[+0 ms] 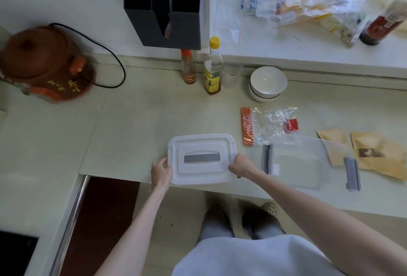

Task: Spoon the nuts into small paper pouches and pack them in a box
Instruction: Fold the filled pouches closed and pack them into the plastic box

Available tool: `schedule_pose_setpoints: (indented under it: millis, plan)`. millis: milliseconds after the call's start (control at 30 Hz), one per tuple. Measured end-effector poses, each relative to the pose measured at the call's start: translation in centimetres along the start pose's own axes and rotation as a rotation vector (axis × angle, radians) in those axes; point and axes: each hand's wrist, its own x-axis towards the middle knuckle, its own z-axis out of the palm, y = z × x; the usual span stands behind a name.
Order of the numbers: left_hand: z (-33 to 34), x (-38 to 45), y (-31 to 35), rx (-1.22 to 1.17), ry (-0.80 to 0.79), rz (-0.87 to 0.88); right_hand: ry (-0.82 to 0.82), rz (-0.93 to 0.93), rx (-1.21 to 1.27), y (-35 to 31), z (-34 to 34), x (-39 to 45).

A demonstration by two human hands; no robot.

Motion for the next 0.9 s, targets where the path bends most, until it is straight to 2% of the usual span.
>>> schedule_pose_setpoints:
  millis: [233, 367, 467, 667, 900]
  plan:
    - [0.8, -0.2, -0.6, 0.060, -0.122, -0.024, -0.020, 0.025, 0.001, 2.1, 1.3, 0.6]
    - [1.8, -1.2, 1.0, 0.169, -0.101, 0.024, 0.046, -0.134, 0.008, 2.4, 0.0, -1.2]
    - [3.2, -1.9, 3.8, 0.165, -0.083, 0.150, 0.050, -0.245, 0.201, 2.9, -2.7, -3.1]
    - [9.6, -4.4, 12.9, 0.189, -0.149, 0.371, 0.169, -0.266, 0.511, 6.9, -9.7, -7.4]
    - [22.5, -11.5, 22.9, 0.091, -0.304, 0.613, 0.275, -0.210, 0.964, 17.7, -17.0, -10.8]
